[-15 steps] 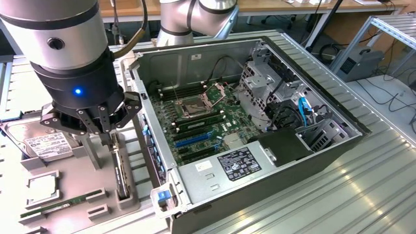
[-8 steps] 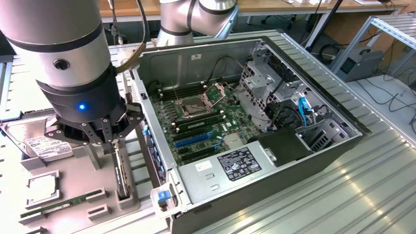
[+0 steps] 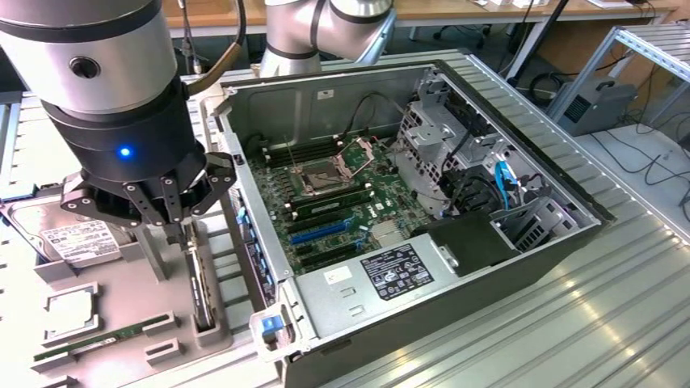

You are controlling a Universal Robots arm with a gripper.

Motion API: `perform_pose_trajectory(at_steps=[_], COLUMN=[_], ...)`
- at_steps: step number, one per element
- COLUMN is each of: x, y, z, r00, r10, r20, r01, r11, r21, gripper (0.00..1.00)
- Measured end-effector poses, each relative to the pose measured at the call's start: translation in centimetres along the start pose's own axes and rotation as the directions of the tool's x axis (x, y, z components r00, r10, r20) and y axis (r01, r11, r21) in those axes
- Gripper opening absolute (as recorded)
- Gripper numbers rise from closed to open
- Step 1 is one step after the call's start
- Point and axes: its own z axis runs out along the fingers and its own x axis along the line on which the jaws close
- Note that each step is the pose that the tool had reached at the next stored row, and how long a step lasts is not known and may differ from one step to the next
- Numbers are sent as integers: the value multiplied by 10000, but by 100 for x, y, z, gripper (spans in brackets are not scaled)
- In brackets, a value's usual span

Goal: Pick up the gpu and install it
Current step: 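Pick up the gpu and move the gpu toward the slot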

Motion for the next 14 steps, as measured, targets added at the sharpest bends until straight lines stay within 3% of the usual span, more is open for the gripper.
perform_pose_trajectory(at_steps=[5,8,9,10,14], x=[0,0,0,0,3], y=[0,0,0,0,-6], z=[0,0,0,0,131], r00=[10000,10000,10000,10000,10000], r10=[0,0,0,0,0], r20=[1,0,0,0,1], r01=[0,0,0,0,0], r11=[10000,10000,10000,10000,10000], r21=[0,0,0,0,0], gripper=[11,29,29,36,36])
